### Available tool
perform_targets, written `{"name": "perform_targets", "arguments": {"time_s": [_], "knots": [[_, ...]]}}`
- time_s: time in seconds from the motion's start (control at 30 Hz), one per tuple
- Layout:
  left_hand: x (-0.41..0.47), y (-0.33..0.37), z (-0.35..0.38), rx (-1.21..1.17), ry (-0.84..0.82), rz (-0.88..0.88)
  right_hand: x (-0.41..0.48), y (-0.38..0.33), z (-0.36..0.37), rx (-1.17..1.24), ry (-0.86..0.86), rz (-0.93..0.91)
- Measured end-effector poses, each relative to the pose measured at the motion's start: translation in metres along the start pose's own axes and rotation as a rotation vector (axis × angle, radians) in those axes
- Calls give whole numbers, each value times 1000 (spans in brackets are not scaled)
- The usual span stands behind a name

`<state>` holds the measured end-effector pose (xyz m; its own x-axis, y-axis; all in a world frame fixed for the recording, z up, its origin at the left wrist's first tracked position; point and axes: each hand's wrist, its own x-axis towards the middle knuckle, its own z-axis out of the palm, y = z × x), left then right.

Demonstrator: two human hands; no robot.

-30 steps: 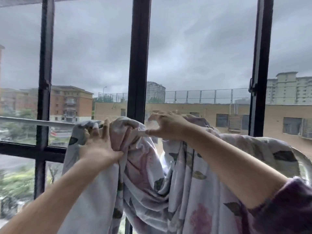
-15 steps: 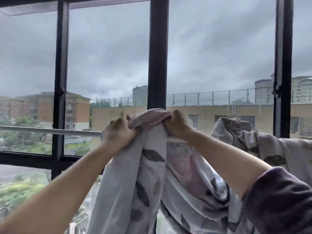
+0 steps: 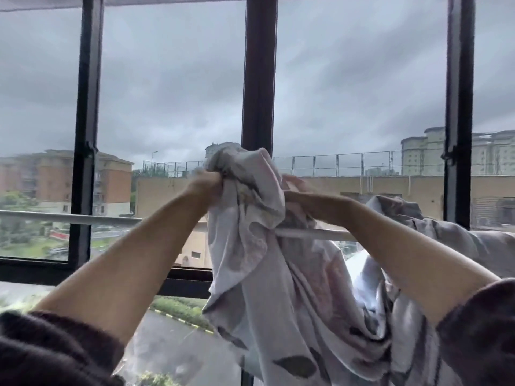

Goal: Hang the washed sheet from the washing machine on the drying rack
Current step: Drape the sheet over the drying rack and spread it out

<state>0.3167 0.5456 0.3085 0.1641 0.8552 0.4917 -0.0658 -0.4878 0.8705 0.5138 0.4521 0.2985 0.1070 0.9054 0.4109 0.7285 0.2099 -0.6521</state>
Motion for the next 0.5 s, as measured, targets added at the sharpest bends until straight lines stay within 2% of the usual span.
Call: {"name": "perform_targets", "arguments": {"time_s": [0.03,0.1,0.17,0.2,0.23,0.3,0.37,0.43,0.5], "knots": [[2,-4,9,45,-48,6,-6,1,5,-22,-93,-21],[-5,-15,25,45,-263,24,-13,0,19,-93,-170,-66],[-7,-25,31,102,-534,57,-11,-3,33,-126,-137,-115],[-6,-25,29,274,-599,82,-7,-3,36,-166,-85,-95],[-1,-26,26,471,-606,127,-6,-7,39,-202,-38,-59],[-1,-26,16,815,-459,221,0,-8,40,-330,50,56],[-6,-34,9,826,-340,223,7,-2,38,-342,107,99],[-23,-42,2,780,-401,337,10,4,32,-178,219,199],[-41,-55,-5,958,-466,510,15,13,23,-12,318,284]]}}
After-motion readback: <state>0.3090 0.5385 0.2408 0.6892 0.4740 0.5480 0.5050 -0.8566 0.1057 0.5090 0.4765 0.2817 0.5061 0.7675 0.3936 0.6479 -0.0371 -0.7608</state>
